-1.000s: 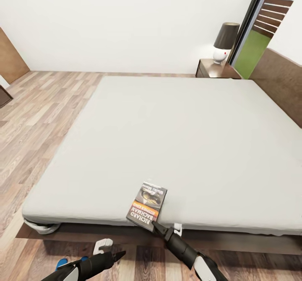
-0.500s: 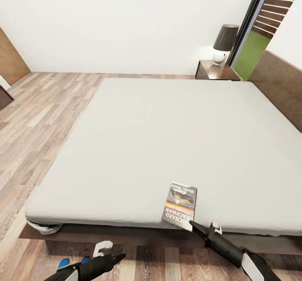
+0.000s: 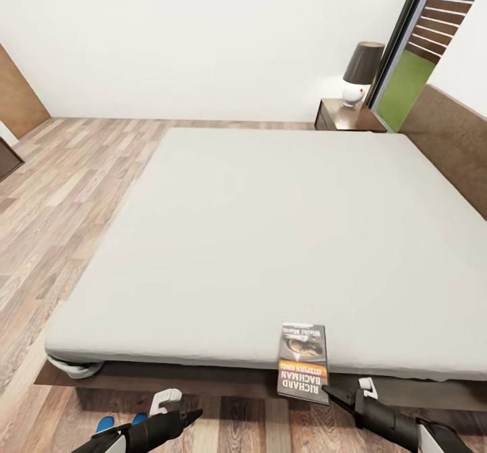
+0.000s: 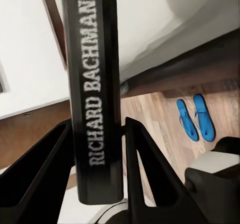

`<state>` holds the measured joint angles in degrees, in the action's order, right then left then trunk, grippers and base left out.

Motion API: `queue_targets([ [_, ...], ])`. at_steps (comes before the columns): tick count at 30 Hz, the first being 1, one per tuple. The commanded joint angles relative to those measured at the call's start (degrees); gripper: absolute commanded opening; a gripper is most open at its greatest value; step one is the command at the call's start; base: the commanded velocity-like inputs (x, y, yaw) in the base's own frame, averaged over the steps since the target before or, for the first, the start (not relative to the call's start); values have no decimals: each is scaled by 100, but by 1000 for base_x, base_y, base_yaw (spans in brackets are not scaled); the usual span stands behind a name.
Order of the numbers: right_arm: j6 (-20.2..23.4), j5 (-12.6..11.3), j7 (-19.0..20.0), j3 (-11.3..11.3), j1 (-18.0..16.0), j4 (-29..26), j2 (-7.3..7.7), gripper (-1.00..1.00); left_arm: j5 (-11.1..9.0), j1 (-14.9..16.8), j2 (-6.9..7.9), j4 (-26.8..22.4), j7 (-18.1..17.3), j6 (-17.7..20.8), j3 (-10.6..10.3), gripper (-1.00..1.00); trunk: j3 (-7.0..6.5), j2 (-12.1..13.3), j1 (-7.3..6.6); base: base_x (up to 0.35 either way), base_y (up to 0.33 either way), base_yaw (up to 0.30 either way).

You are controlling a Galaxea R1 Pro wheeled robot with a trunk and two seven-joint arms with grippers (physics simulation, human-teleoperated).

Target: In the bedroom, move the book from the bed onto either nightstand, and place the two sandals side by side next to the bed.

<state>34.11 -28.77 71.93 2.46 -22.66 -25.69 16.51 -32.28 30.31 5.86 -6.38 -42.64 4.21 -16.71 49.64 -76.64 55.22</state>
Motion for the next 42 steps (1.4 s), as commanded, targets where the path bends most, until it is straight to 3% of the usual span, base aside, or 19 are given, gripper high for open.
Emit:
queue_targets([
  [1, 46, -12, 7, 1, -1, 5, 0, -100, -59, 2, 3, -4, -15, 44, -34, 100, 3, -2, 0, 0, 0, 0],
  [10, 43, 21, 6, 1, -1, 50, 1, -100, -59, 2, -2, -4, -17, 44, -34, 100, 3, -2, 0, 0, 0, 0],
  [14, 35, 28, 7, 1, -1, 339, 1, -100, -59, 2, 3, -4, -13, 45, -34, 100, -16, -2, 0, 0, 0, 167],
  [42, 34, 29, 7, 1, -1, 407, 1, -100, -59, 2, -6, 3, -8, 44, -34, 100, -86, -2, 0, 0, 0, 277],
])
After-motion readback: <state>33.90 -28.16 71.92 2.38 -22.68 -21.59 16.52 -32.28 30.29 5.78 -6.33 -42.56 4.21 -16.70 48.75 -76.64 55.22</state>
